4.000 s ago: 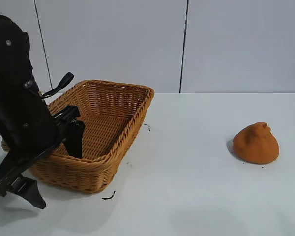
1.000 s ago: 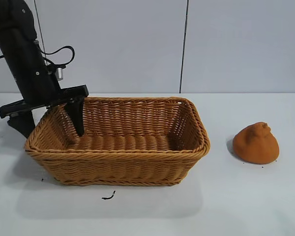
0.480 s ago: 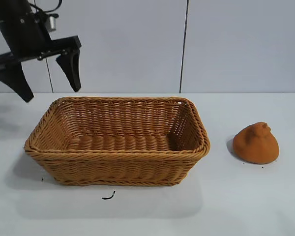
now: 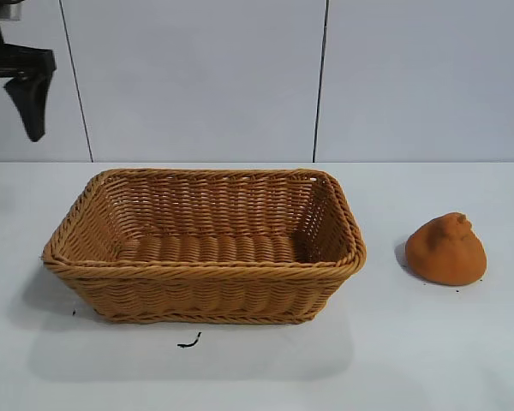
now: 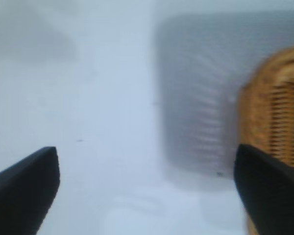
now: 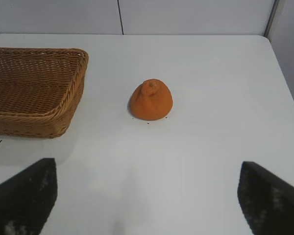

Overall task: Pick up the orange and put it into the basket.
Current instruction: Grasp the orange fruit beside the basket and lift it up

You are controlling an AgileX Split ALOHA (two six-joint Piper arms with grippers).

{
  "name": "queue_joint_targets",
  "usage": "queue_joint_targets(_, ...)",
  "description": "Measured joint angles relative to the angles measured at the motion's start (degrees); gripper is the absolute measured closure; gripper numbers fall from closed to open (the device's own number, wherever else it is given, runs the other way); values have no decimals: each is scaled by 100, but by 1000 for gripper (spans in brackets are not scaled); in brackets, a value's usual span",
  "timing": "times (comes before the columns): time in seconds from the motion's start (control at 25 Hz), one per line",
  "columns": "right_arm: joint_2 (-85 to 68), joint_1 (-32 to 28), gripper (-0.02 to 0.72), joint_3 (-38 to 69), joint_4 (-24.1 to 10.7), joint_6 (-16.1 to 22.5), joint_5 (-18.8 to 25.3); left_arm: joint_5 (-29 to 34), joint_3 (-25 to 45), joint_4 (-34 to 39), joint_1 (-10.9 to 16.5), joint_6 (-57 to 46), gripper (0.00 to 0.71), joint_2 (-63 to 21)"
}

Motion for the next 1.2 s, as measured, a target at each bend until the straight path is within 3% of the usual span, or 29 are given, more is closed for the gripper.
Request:
queue_joint_targets(0.32,0,0,10,0,0,0,0,0,1356,-298,4,115,15,-1317)
queue_joint_targets(0.8,0,0,10,0,0,0,6,-848,4194,-764,-142,180,15,-4567)
queue_joint_targets(1.2,0,0,10,0,0,0,6,-891,6769,-583,-149,182,15,-7260)
